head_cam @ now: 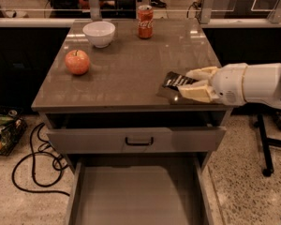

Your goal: Place rxbar chocolate into middle drawer

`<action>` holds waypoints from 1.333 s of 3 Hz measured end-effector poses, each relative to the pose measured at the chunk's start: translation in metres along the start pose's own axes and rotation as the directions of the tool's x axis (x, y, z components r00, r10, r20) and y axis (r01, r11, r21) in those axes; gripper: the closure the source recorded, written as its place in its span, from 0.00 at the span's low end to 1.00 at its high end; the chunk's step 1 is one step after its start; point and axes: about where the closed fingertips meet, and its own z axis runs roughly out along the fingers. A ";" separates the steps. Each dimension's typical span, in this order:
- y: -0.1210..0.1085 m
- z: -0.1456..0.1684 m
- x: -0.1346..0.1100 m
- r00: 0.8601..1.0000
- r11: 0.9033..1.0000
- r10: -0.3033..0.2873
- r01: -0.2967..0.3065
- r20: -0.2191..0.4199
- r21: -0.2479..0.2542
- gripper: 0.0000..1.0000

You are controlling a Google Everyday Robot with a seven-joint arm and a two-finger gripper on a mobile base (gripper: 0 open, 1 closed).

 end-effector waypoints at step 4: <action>0.089 -0.067 0.088 0.999 0.996 0.041 -0.039 0.021 -0.075 1.00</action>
Offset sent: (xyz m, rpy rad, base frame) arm -0.1369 -0.0523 -0.0694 0.0554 0.0643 0.0606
